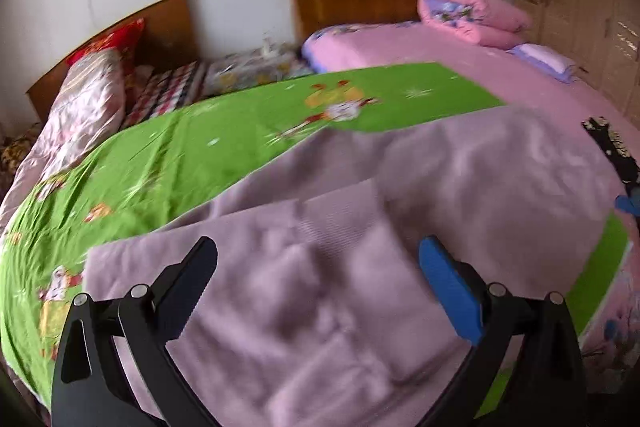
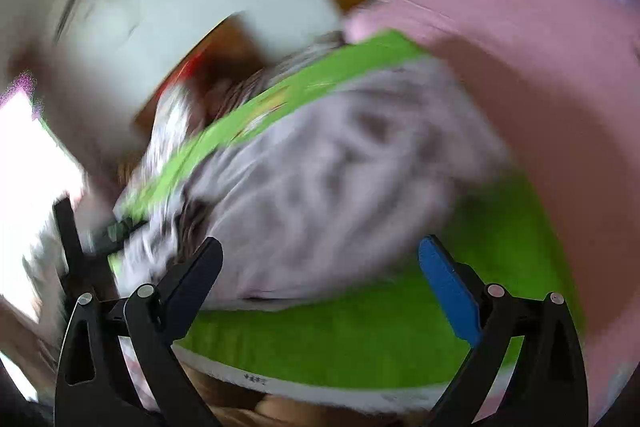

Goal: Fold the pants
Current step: 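Grasp the ribbed lilac cuff with the right tool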

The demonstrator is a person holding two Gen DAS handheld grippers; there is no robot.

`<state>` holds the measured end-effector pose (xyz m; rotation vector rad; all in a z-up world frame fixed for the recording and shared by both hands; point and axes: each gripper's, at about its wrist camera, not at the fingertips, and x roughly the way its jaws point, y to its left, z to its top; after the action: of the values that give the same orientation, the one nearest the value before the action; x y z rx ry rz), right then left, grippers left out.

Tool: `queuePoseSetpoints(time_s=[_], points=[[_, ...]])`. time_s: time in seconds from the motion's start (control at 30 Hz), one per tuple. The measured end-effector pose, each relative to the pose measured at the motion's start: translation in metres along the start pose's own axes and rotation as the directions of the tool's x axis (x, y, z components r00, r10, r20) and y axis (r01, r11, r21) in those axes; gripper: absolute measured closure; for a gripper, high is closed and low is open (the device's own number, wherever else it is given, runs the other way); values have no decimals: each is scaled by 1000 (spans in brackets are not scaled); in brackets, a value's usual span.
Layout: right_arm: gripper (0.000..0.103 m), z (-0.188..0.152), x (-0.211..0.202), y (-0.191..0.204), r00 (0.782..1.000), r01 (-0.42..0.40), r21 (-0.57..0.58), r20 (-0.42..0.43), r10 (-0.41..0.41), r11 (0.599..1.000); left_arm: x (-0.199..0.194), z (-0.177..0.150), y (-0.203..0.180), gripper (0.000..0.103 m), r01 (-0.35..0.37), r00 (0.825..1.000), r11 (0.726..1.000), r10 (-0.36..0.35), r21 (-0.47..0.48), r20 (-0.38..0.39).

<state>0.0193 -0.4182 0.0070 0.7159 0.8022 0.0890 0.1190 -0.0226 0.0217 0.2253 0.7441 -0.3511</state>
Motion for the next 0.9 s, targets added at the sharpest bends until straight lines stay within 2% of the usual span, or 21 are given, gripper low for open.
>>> queuePoseSetpoints(time_s=[0.1,0.17,0.3,0.4,0.47,0.57,0.63,0.73,0.8,0.87,0.9], points=[[7,4,11,-27,999,-24,98,-33,27,995,15,-2,-23,2,21,1000,1000,-20,18,-22],[7,7,18,-25,998,-36,78,-39,39,996,31,-7,-30,2,23,998,1000,-21,19,-62],[6,22,33,-17,997,15,92,-80,-7,996,62,-23,-25,2,38,989,999,-40,-19,-144],[4,29,44,-11,995,35,87,-93,-27,996,65,-22,-26,2,32,989,999,-33,-7,-148],[4,28,49,-2,991,77,57,-111,-70,995,67,-22,-28,1,17,989,1000,-17,3,-150],[5,23,52,6,989,65,15,-134,-63,998,66,-23,-27,1,23,989,1000,-23,-4,-148],[11,22,49,4,991,66,19,-119,-63,998,66,-22,-27,1,21,989,1000,-21,-3,-149],[23,32,48,-12,997,58,117,-48,-52,991,63,-23,-27,1,19,989,1000,-19,-2,-148],[24,35,51,-13,998,57,124,-34,-53,991,61,-24,-27,1,19,989,1000,-19,-3,-147],[26,32,55,-3,993,107,56,-58,-104,993,60,-24,-27,1,19,989,1000,-19,-3,-147],[31,28,56,1,991,122,23,-64,-120,992,60,-24,-27,1,20,989,1000,-20,-4,-147]])
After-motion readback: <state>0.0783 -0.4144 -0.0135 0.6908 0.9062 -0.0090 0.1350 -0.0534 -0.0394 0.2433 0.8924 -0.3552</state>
